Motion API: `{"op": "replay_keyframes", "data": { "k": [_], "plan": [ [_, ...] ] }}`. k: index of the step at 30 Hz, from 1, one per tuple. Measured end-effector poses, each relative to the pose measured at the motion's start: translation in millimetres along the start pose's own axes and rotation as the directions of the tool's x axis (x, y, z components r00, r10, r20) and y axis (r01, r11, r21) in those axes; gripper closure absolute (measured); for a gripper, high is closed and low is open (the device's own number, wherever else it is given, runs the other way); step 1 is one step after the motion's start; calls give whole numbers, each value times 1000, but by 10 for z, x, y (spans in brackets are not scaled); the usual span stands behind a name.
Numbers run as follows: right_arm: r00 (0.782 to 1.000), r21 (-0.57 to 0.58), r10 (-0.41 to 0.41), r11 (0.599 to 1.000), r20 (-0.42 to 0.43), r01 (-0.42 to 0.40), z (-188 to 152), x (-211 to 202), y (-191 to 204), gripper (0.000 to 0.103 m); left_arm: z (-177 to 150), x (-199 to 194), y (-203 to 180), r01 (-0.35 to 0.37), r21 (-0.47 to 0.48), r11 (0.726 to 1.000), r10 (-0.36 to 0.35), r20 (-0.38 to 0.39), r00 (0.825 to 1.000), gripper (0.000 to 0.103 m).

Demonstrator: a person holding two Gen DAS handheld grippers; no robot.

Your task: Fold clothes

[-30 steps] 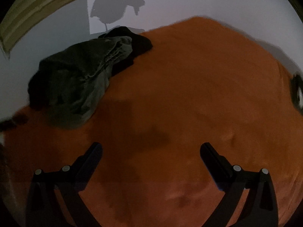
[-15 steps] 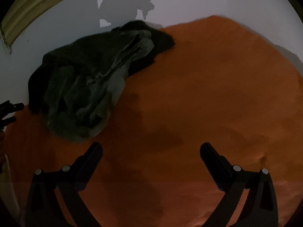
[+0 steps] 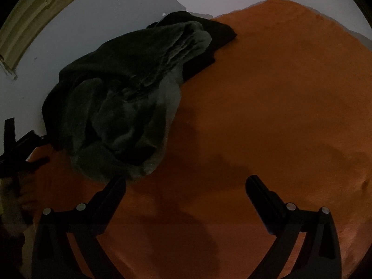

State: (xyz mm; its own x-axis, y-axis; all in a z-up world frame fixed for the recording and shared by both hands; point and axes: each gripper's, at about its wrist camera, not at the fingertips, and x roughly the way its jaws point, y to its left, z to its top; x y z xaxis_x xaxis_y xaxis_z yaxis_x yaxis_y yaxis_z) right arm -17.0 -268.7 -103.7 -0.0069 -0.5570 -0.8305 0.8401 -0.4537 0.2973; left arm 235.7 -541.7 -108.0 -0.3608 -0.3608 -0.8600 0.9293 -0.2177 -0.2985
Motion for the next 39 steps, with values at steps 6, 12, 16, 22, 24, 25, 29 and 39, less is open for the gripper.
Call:
{"op": "replay_keyframes", "data": {
  "k": [6,12,16,22,24,25,29,39],
  "plan": [
    [1000,-6,-16,1000,4,16,-11,-14,118,0,-115,-172,-317,4,80,997,-10,81,997,89],
    [996,-55,88,995,27,-87,12,-164,335,0,-388,-668,-381,51,128,990,-71,153,986,94],
    [976,-13,219,976,11,-219,76,-163,473,0,-544,-936,-425,57,220,974,-104,209,972,103],
    [926,102,377,922,-26,-373,209,52,752,0,-610,-904,-255,86,262,961,-127,144,981,102],
    [911,116,410,908,-42,-403,263,150,897,0,-522,-784,-118,110,195,975,-130,94,987,95],
    [908,110,416,906,-50,-409,281,191,987,0,-475,-721,-43,120,157,980,-132,70,989,84],
    [905,71,423,905,-54,-419,323,296,1291,0,-319,-586,287,94,42,995,-96,44,994,53],
    [850,121,512,858,-122,-500,305,889,1833,0,-153,-703,685,103,-57,993,-99,59,993,44]
  ]
}}
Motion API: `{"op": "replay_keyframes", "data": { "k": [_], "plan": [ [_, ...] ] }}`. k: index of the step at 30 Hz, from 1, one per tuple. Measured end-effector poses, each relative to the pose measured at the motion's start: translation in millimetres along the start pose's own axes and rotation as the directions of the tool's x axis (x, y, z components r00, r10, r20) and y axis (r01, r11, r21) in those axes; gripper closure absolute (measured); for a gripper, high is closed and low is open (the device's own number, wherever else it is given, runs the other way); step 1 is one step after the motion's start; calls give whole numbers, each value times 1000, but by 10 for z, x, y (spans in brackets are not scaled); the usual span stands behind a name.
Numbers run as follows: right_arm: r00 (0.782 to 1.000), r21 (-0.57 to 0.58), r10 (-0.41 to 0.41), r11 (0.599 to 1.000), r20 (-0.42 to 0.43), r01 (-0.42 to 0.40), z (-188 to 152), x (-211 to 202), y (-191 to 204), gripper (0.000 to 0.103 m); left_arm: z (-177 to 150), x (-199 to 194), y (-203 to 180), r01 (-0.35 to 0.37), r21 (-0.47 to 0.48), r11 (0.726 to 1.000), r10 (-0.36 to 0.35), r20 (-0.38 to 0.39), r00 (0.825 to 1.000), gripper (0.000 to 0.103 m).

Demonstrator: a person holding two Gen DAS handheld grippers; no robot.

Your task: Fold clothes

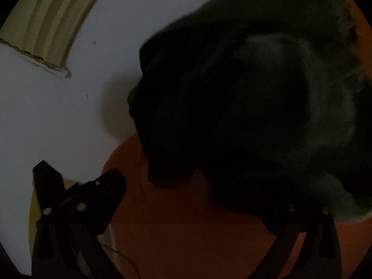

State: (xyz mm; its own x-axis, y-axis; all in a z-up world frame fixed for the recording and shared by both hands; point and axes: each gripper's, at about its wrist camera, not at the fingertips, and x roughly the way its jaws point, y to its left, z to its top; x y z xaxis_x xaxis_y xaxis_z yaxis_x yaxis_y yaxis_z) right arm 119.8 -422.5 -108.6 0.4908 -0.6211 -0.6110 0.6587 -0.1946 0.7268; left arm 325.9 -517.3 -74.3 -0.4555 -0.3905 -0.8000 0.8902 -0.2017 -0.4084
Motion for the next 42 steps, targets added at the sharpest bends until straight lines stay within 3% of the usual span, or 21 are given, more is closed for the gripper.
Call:
{"op": "replay_keyframes", "data": {
  "k": [4,6,8,9,10,14,16,19,22,24,26,31,35,39,42],
  "plan": [
    [1000,55,5,998,-1,-5,98,272,81,1,-8,-42,12,-22,19,1000,22,-13,1000,44],
    [1000,69,2,998,1,-2,180,364,161,12,11,-38,78,-28,6,1000,28,-15,999,44],
    [998,72,-60,996,12,59,249,398,234,44,27,-40,132,-25,-13,1000,24,-13,1000,44],
    [993,74,-113,991,15,111,269,399,227,74,33,-51,142,-23,-22,1000,23,-7,1000,44],
    [990,88,-143,986,16,141,285,388,184,92,33,-60,147,-25,-27,999,25,-2,1000,44],
    [983,153,-119,983,140,97,251,-42,-18,96,0,-55,126,-44,-27,999,45,11,999,44],
    [969,86,-62,995,240,42,250,-366,99,96,-19,-7,62,-70,-10,998,70,12,997,44],
    [924,-71,84,996,373,-62,254,-951,433,96,-41,47,-57,-56,-12,998,56,8,998,44],
    [890,-47,157,987,428,-152,375,-1428,453,96,-69,49,-179,-23,-9,1000,23,5,1000,44],
    [867,-29,174,983,467,-182,511,-1733,418,96,-89,32,-283,-8,11,1000,8,7,1000,44],
    [848,-50,164,986,504,-161,530,-2071,418,96,-103,-27,-374,0,31,1000,-1,32,1000,44],
    [763,-112,178,984,621,-139,377,-3111,537,96,-144,-194,-527,47,29,998,-49,82,995,44],
    [674,-117,143,990,725,-83,139,-4188,522,96,-198,-266,-720,97,68,993,-103,88,991,44],
    [565,-109,96,994,820,-12,-273,-5089,555,96,-325,-199,-1049,141,114,983,-149,65,987,44],
    [465,-102,43,990,884,101,-661,-5856,603,96,-522,-103,-1378,189,155,970,-195,26,980,44]
  ]
}}
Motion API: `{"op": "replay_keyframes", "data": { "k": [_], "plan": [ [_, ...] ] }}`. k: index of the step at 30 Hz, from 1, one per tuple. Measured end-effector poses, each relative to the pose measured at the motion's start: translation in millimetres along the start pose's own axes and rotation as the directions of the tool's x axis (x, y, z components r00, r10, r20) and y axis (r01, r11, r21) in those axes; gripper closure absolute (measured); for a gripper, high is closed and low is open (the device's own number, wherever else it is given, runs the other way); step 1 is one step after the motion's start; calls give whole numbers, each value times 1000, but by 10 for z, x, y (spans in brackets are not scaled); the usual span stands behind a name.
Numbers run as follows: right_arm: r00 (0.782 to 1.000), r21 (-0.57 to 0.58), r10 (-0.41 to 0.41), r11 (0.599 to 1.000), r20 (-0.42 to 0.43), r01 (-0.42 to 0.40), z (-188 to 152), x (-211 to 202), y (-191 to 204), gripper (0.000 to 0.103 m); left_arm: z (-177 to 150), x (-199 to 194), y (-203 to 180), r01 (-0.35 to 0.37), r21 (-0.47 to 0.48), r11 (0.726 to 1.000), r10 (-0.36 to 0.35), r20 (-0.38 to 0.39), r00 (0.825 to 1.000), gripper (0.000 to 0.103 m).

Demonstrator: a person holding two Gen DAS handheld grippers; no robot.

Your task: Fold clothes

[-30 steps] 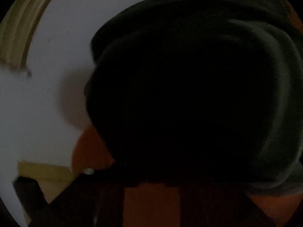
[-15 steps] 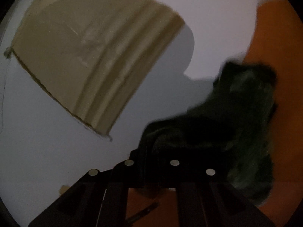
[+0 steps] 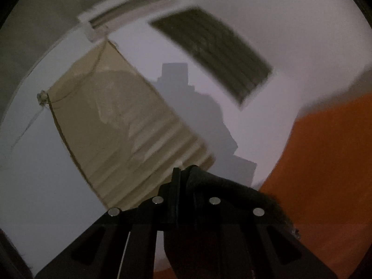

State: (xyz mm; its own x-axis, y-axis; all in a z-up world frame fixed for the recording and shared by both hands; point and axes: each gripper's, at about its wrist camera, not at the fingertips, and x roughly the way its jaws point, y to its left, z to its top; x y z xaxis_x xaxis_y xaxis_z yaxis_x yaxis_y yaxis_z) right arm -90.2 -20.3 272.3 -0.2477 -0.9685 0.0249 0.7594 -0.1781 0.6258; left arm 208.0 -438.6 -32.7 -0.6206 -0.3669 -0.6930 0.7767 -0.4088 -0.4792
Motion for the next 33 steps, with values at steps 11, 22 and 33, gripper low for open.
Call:
{"op": "replay_keyframes", "data": {
  "k": [11,22,33],
  "plan": [
    [855,-20,-514,858,-76,514,61,-1607,-1151,94,-719,719,-1452,193,211,958,-149,-206,967,44],
    [693,82,-673,699,-259,710,-1199,-2903,-1954,94,-1654,1124,-2229,294,378,878,-116,-427,897,44],
    [567,88,-642,619,-516,780,-2212,-3182,-2073,87,-2371,1115,-2782,453,415,790,-133,-605,785,44]
  ]
}}
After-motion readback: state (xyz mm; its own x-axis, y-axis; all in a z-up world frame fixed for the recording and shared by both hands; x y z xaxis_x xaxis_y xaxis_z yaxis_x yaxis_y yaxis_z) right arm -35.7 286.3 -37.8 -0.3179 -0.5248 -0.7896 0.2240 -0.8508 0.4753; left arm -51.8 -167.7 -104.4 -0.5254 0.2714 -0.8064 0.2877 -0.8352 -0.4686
